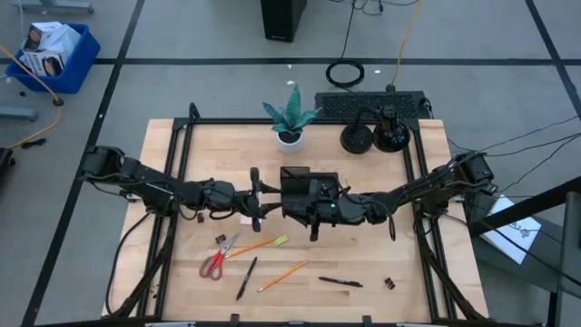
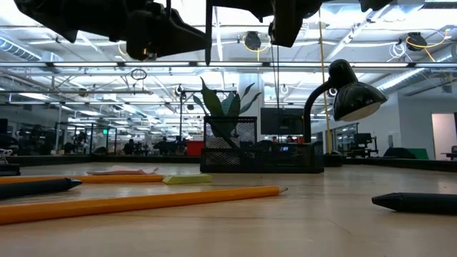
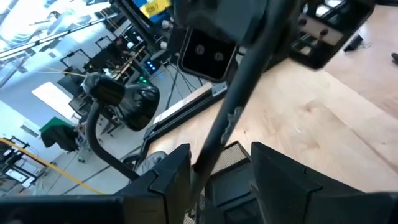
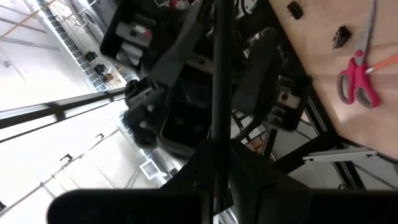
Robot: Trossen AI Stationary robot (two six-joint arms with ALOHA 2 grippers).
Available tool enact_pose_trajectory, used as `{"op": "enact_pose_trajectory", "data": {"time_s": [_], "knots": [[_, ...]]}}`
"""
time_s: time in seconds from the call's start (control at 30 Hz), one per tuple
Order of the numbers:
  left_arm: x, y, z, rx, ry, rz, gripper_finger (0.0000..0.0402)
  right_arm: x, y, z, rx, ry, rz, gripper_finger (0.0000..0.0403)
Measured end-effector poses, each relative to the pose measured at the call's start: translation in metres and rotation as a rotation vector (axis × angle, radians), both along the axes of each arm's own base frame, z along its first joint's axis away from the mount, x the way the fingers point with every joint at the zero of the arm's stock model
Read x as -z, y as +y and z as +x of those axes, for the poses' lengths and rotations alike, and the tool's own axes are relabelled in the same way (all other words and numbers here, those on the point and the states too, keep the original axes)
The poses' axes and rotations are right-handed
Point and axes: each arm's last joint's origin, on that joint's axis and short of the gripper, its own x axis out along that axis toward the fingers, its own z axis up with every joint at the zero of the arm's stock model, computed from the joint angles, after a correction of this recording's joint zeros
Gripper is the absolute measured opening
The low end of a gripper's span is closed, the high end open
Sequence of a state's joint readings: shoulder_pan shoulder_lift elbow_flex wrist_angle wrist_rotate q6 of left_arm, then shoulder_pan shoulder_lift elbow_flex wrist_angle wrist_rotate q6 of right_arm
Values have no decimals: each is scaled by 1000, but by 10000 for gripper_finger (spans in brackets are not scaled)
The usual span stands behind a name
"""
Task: Pick and place office supplies into organizer
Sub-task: Put the black pen into the black desk organizer
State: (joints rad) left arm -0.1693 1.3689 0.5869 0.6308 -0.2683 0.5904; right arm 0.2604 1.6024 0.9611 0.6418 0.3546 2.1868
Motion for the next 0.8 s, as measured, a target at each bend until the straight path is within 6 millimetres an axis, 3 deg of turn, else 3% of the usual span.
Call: {"op": "enact_pose_trajectory", "data": {"time_s": [0.33, 0.67, 0.8], "knots": [[-10, 2, 5, -26, -25, -1, 164, 0, 0, 0, -16, -4, 2, 16], [-9, 0, 5, -14, -17, 29, 49, -2, -1, 0, -6, -15, 12, 16], [-10, -1, 4, -13, -19, 34, 25, -4, -2, 1, 18, -32, 17, 16]]}}
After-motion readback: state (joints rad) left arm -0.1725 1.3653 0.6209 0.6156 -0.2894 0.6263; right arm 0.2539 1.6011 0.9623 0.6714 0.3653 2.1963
